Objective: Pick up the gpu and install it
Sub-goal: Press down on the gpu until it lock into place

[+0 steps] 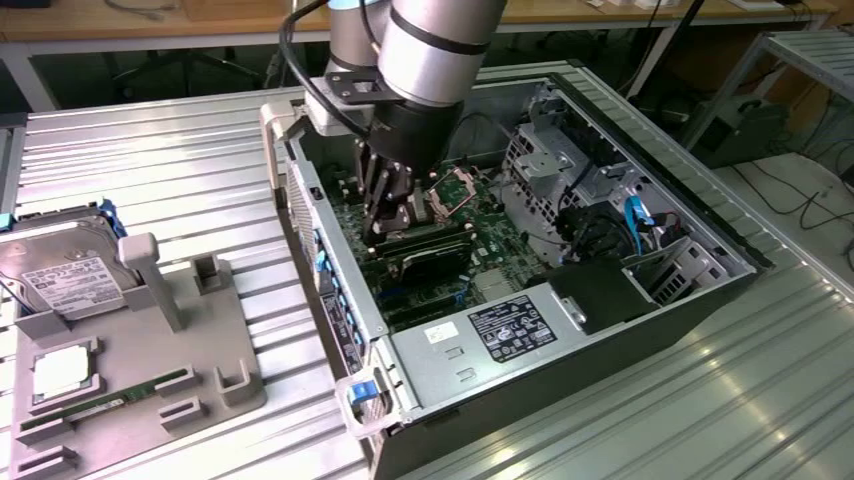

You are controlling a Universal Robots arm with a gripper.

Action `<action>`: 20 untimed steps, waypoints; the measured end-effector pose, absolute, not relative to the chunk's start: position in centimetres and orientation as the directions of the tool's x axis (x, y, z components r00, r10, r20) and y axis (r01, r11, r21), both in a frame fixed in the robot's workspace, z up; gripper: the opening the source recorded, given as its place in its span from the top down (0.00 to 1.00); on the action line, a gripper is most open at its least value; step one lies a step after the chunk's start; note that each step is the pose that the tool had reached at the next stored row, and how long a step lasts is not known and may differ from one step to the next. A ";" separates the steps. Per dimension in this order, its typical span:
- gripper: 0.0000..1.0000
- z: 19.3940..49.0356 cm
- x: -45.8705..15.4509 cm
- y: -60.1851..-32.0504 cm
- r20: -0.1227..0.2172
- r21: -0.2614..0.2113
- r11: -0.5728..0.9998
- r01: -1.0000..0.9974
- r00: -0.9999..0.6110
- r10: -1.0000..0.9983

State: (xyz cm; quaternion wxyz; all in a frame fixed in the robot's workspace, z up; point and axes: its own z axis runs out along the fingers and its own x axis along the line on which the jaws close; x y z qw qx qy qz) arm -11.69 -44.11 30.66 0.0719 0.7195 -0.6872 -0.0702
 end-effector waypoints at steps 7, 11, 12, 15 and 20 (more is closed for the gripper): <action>0.89 30.2 -11.5 -44.1 -0.007 0.289 -0.044 -0.956 0.044 -0.999; 0.89 29.9 -11.0 -43.7 -0.007 0.306 -0.043 -0.951 0.042 -0.999; 0.89 29.8 -11.0 -43.6 -0.007 0.309 -0.042 -0.950 0.042 -0.999; 0.89 29.8 -11.0 -43.3 -0.007 0.310 -0.041 -0.950 0.041 -0.999; 0.89 29.5 -11.2 -43.2 -0.007 0.311 -0.041 -0.950 0.040 -0.999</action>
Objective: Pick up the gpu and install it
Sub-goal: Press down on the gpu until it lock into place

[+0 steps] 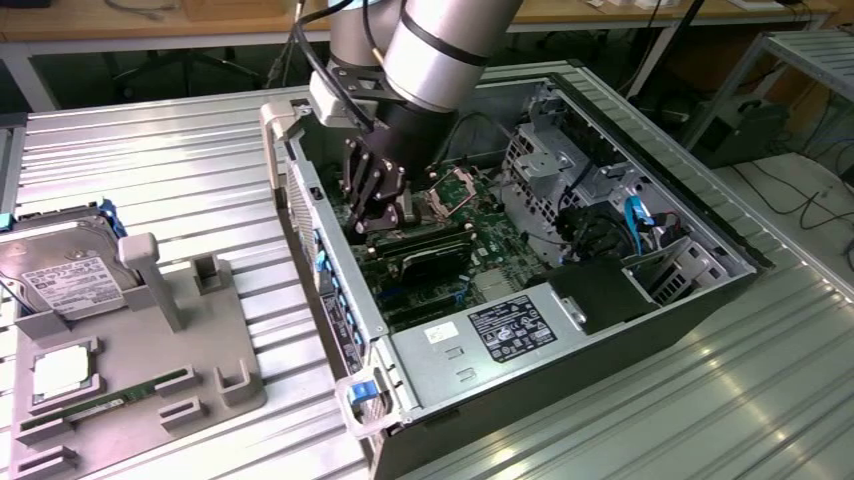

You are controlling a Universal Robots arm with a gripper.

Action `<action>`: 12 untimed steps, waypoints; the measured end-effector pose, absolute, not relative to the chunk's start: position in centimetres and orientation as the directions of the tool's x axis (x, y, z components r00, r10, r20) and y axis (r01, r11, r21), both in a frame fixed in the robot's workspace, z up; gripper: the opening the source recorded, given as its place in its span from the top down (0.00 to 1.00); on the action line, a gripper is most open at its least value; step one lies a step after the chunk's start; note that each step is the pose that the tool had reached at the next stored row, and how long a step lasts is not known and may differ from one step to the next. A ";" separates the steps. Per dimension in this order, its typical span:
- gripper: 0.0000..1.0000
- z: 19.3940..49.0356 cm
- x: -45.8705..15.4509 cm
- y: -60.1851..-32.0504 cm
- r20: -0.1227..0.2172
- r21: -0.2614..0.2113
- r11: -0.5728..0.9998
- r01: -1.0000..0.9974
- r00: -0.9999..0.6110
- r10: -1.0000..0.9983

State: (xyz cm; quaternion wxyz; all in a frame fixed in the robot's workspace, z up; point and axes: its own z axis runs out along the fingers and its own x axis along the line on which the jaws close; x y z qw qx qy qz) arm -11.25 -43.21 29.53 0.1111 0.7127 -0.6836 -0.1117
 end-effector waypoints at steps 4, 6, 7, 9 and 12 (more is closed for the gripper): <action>0.89 29.5 -11.3 -43.2 -0.007 0.313 -0.041 -0.949 0.040 -0.999; 0.89 29.5 -11.3 -43.2 -0.008 0.315 -0.041 -0.948 0.040 -0.999; 0.89 29.5 -11.3 -43.3 -0.008 0.317 -0.041 -0.948 0.040 -0.999; 0.89 29.5 -11.3 -43.3 -0.008 0.319 -0.041 -0.947 0.040 -0.999; 0.89 29.4 -11.3 -43.5 -0.008 0.324 -0.041 -0.945 0.040 -0.999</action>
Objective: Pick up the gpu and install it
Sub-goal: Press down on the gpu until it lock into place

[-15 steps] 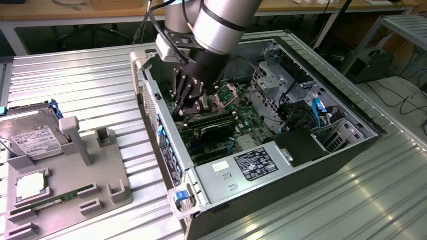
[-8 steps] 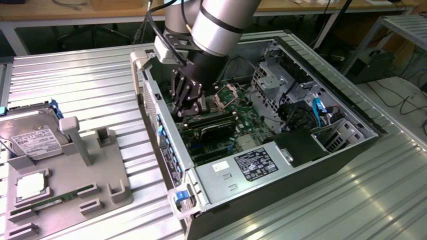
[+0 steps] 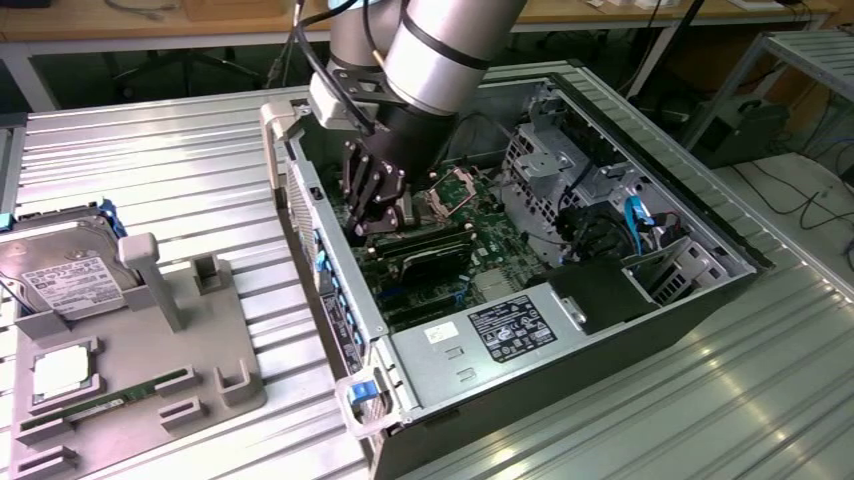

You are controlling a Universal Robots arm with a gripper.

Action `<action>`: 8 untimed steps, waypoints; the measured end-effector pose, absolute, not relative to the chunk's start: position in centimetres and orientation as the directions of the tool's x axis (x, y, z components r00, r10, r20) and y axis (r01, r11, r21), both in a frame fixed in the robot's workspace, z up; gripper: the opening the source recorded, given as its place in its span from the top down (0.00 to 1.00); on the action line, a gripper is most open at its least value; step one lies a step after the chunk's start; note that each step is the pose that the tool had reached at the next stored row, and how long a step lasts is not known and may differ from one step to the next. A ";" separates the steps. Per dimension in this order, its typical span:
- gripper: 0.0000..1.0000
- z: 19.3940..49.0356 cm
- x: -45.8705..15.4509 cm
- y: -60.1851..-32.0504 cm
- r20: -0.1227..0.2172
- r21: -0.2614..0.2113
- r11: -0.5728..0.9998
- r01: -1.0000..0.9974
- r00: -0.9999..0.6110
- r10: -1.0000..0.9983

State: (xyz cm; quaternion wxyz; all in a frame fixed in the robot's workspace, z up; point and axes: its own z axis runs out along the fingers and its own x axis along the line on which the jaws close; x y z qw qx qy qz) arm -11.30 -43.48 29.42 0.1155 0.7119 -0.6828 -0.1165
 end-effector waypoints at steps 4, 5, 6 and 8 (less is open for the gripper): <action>0.89 29.3 -11.3 -43.6 -0.008 0.327 -0.041 -0.944 0.040 -0.999; 0.89 29.3 -11.3 -43.6 -0.008 0.328 -0.041 -0.944 0.040 -0.999; 0.89 29.3 -11.3 -43.6 -0.008 0.329 -0.041 -0.943 0.040 -0.999; 0.89 29.1 -11.3 -43.6 -0.008 0.330 -0.041 -0.943 0.040 -0.999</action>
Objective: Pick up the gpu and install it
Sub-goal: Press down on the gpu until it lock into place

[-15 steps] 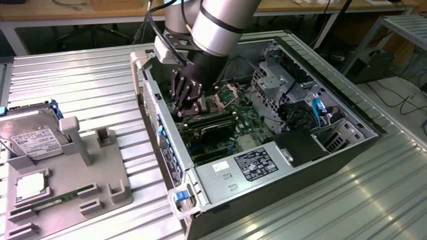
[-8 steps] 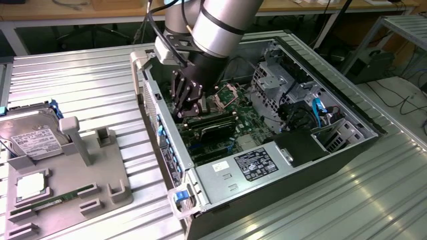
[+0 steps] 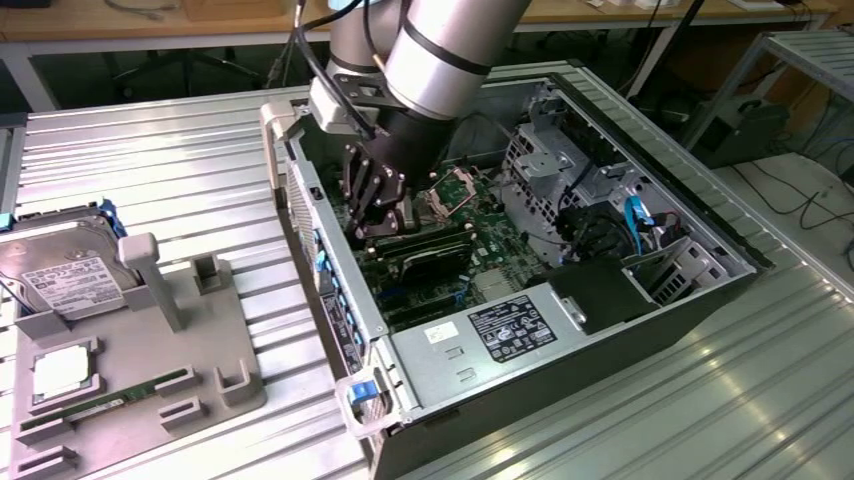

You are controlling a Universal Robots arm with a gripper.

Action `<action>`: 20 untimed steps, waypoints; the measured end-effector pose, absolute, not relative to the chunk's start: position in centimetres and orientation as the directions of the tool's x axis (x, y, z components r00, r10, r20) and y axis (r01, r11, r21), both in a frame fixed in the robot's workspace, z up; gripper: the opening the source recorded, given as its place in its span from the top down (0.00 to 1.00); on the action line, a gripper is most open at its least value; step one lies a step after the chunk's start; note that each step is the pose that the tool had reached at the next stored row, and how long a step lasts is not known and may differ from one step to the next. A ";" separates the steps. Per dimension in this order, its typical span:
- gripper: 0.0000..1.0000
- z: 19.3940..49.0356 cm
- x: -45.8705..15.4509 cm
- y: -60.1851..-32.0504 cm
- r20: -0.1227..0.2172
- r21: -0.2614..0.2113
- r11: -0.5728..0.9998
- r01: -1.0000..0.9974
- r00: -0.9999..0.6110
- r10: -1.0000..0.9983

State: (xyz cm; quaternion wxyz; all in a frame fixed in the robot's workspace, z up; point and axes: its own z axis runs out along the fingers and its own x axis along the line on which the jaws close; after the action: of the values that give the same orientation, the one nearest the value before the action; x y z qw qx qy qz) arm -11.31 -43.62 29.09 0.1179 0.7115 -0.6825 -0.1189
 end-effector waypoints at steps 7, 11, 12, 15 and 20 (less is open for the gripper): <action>0.89 27.5 -11.3 -43.6 -0.008 0.330 -0.041 -0.943 0.040 -0.999; 0.89 27.4 -11.3 -43.7 -0.009 0.340 -0.041 -0.939 0.040 -0.999; 0.89 27.4 -11.3 -43.8 -0.009 0.347 -0.041 -0.937 0.040 -0.999; 0.89 27.3 -11.3 -43.8 -0.009 0.351 -0.041 -0.936 0.040 -0.999; 0.89 27.2 -10.9 -43.8 -0.007 0.351 -0.040 -0.935 0.040 -0.999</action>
State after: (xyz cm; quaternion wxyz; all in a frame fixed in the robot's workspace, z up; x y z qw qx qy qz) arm -10.93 -43.76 27.16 0.1265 0.7100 -0.6812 -0.1261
